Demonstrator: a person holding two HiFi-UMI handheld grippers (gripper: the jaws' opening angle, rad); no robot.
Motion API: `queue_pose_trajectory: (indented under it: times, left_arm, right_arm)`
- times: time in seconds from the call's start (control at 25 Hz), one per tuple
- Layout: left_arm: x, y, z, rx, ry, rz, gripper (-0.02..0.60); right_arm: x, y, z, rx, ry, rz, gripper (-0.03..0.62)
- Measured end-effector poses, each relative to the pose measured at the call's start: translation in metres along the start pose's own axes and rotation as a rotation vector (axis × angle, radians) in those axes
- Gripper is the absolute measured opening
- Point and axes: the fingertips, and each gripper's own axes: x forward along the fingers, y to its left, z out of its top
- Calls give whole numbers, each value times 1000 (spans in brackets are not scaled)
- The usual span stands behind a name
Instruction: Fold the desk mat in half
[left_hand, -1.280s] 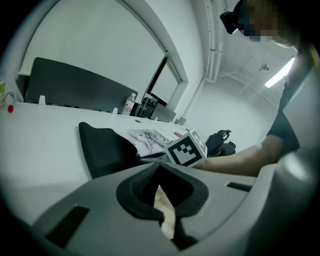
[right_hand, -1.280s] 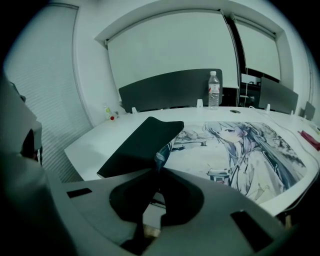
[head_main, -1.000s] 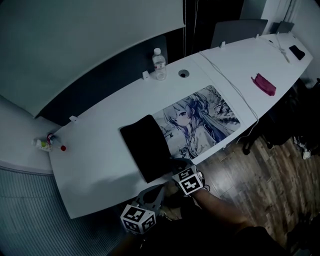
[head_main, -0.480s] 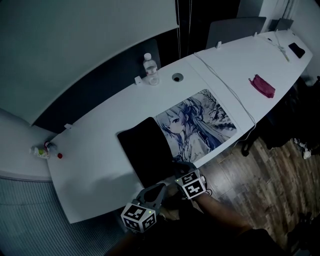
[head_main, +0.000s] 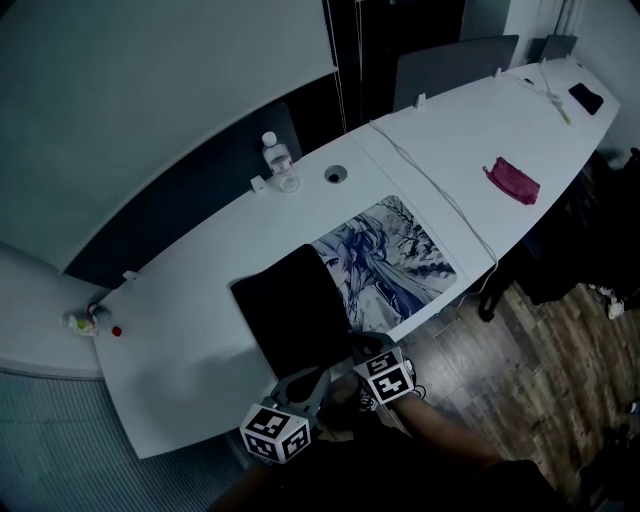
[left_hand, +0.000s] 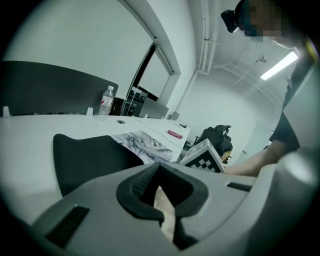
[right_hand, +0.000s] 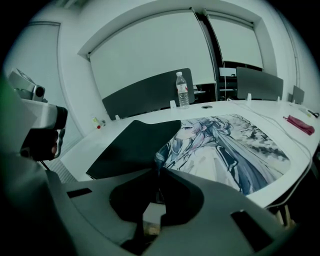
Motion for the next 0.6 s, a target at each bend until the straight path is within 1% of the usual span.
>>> queue_pose_trajectory:
  times: [0.32,0.6]
  left_arm:
    - [21,-22,12,28,6,-19,6]
    - [34,-36,19,52,21,-47,6]
  right_arm:
    - [-17,-31,-3,31,-8,-20,34]
    - [-27,-57,3,58,-19,-47,34]
